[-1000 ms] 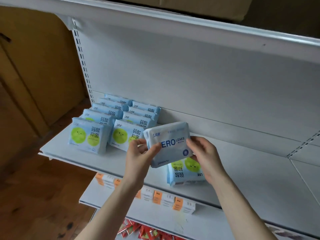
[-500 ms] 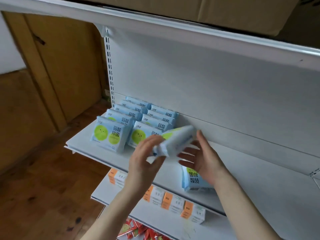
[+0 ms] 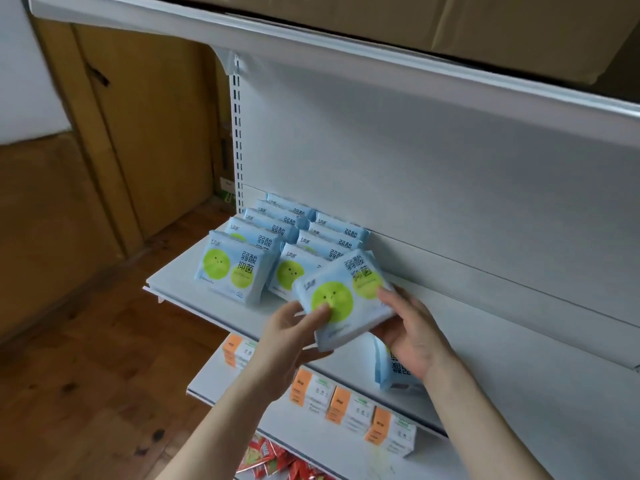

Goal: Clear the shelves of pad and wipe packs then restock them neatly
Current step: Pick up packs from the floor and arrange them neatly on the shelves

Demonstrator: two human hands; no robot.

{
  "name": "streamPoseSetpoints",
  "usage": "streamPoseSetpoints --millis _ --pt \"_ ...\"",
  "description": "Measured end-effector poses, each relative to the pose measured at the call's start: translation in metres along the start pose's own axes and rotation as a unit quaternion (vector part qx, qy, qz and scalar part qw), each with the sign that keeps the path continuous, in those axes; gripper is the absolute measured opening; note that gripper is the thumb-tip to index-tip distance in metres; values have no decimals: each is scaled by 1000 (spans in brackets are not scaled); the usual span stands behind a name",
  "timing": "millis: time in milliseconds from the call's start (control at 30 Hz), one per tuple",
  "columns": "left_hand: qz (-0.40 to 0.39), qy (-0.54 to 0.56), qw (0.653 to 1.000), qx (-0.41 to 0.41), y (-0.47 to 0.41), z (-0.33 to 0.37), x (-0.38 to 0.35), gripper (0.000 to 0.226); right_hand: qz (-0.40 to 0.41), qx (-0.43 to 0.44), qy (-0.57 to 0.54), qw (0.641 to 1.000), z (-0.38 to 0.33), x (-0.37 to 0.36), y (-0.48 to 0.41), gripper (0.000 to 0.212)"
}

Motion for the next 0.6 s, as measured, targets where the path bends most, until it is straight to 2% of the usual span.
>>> streamPoseSetpoints --millis 100,200,333,400,467,500,600 --pt "8 -13 1000 -27 -2 1 13 21 -8 -4 62 998 3 1 0 28" --pt "12 -40 998 -43 -4 2 28 21 -23 -4 179 984 7 3 0 33" --pt "54 -75 992 -88 -8 3 43 15 -48 -34 268 962 28 -3 -2 22" --pt "130 -138 973 -133 -12 3 50 16 -24 -19 255 966 37 -7 -9 19" --pt "222 -231 933 -167 -16 3 56 14 8 10 225 974 42 -13 -20 17" --pt "246 -263 916 -173 -18 2 58 24 23 29 220 975 44 -16 -27 17" --pt "241 -319 902 -165 -22 -4 59 45 45 99 283 953 52 -24 -42 21"
Point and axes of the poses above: each hand's wrist, its own y-axis away from the middle knuckle, its own x-axis out of the back of the hand, z = x × y, the point moved 3 cm from there along -y, towards the middle knuckle, and after that the axes turned 10 degrees about z, right-handed, at the moved point
